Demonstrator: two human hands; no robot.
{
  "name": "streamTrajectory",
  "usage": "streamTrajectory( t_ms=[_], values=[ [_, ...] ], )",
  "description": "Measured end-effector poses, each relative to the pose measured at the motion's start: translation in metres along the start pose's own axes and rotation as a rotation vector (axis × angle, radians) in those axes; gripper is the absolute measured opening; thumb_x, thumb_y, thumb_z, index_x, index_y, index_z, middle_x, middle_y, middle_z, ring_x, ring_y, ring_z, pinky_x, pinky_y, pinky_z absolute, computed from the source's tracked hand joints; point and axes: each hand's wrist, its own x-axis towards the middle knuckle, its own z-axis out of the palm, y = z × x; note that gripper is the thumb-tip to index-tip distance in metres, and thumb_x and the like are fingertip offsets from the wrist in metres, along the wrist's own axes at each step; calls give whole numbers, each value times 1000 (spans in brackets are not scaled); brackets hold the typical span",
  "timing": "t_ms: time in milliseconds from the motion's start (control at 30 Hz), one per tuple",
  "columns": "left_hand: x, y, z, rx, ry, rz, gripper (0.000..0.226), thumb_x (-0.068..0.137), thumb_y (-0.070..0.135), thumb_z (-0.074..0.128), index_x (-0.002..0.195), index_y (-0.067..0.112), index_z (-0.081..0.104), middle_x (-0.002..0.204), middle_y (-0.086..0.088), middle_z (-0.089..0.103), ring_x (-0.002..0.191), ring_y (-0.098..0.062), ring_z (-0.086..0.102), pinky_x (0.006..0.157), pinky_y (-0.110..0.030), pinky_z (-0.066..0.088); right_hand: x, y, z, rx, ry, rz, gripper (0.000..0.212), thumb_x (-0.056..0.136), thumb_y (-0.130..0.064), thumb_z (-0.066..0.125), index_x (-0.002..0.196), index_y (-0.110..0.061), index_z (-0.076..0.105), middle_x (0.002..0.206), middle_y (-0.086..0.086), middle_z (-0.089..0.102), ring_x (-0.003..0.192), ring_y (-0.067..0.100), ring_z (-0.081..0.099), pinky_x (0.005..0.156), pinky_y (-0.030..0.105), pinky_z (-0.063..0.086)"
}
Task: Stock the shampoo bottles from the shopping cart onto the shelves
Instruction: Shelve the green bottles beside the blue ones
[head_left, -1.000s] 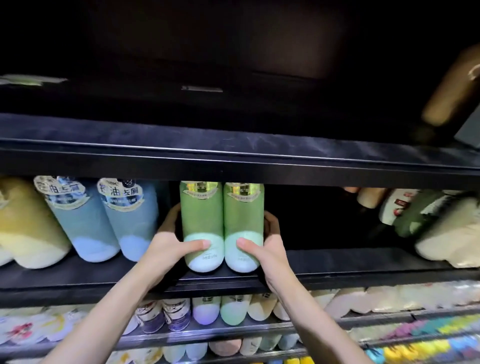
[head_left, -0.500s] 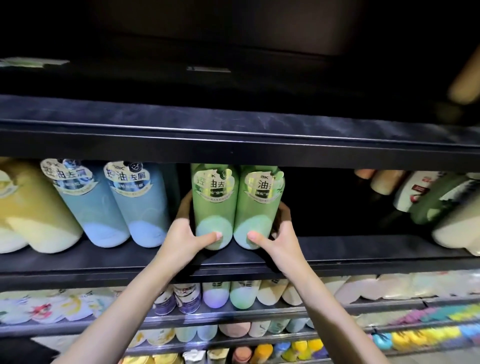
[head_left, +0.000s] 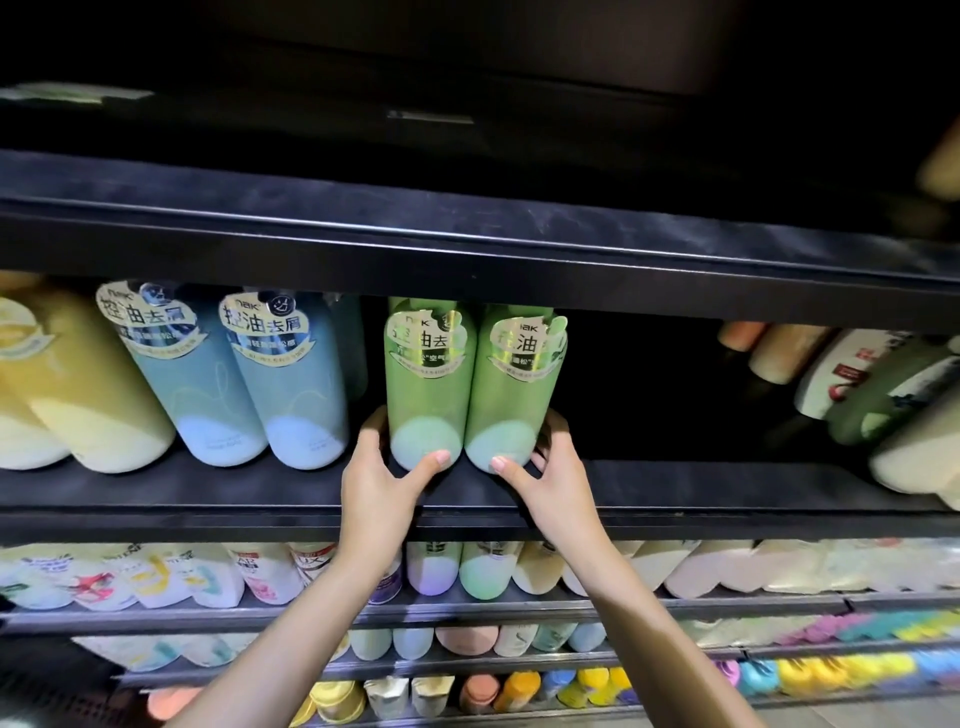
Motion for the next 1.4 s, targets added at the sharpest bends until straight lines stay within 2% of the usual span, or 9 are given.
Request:
streamTrajectory(
  t_ms=[233,467,600,700,800,1000,1133,1267,1400],
  values=[
    [1,4,0,97,57,13,50,79,26,75,120,14,49,110,-2,59,101,-20,56,90,-36,45,9,4,12,-156,-14,28,49,77,-37,71,117,-24,46,112,6,63,107,24,60,95,46,48],
    [-5,10,3,222,89,41,37,83,28,70,111,11,52,99,-4,55,93,-20,51,73,-20,32,8,4,11,-173,-40,-33,58,82,-36,68,131,-22,41,119,1,61,113,19,57,97,35,46],
    [-15,10,-6,330,69,50,61,87,25,66,138,8,39,128,-7,51,123,-20,45,92,-12,28,-19,-9,10,-241,58,-71,53,92,-27,60,136,-9,37,130,5,46,123,20,43,95,16,29],
    [-43,5,-27,473,43,66,69,90,28,61,147,9,27,152,-5,32,141,-17,28,113,-21,18,-51,-15,17,-366,119,-340,53,94,-30,46,142,-12,32,147,8,37,137,19,30,111,26,23],
    [-81,-10,-57,694,15,113,68,92,34,55,149,13,24,155,-2,26,143,-18,23,118,-33,20,-69,-11,37,-456,-58,-616,50,90,-28,43,137,-13,37,144,12,43,137,24,32,114,39,20],
    [-165,-46,-129,911,121,-179,76,85,54,34,149,14,26,156,-6,25,141,-24,30,114,-44,31,-101,-6,106,-597,-532,-713,48,87,-36,42,129,-12,46,136,13,54,128,29,49,106,45,23],
    [-228,-63,-179,962,198,-389,73,88,38,54,148,8,26,155,-12,26,140,-27,32,114,-37,28,-142,-13,164,-726,-776,-845,47,82,-39,41,118,-14,56,120,9,65,114,27,62,101,44,28],
    [-294,-78,-237,944,268,-599,74,88,46,45,149,9,24,154,-10,29,139,-28,33,112,-37,31,-201,-34,229,-784,-998,-904,46,78,-45,40,112,-20,58,107,2,69,99,23,68,89,44,53],
    [-363,-92,-303,900,294,-822,75,94,45,44,152,16,7,159,-3,11,144,-22,19,116,-33,23,-275,-63,294,-832,-1176,-956,58,81,-49,32,120,-18,61,128,4,61,119,24,59,99,48,45]
  ],
)
